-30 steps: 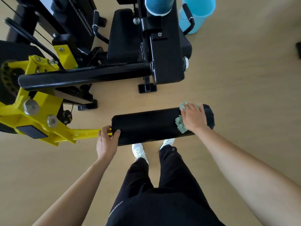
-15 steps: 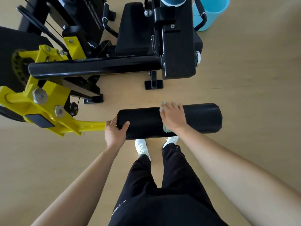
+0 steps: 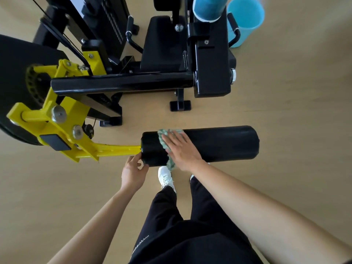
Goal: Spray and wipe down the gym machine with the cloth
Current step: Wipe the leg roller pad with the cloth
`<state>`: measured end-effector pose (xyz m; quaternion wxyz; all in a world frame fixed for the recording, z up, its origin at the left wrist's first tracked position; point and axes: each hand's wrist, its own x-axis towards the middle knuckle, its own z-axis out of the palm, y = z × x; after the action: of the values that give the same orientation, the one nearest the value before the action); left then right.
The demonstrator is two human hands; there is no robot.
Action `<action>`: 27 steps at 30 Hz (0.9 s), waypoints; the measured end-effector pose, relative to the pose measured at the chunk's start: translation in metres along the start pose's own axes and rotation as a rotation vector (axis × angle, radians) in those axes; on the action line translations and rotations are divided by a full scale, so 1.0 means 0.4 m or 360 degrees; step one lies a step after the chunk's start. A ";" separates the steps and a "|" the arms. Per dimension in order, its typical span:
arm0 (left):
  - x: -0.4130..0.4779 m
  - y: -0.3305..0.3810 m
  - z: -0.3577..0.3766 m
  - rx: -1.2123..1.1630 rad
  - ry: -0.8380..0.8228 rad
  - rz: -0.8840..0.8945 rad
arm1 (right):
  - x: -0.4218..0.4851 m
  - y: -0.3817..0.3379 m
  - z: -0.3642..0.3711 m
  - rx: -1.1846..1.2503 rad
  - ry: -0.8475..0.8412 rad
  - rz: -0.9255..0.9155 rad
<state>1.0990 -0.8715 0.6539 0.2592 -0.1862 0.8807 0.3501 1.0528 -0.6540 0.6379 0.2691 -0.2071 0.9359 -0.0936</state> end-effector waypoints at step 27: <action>-0.253 0.796 0.393 -0.0222 -0.0531 0.0732 | -0.505 0.596 -0.297 0.2175 0.0548 0.0786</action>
<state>1.0686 -0.5264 0.7812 0.3008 0.0612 0.8187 0.4853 1.0633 -0.3442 0.7630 0.2007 0.2402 0.7175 -0.6223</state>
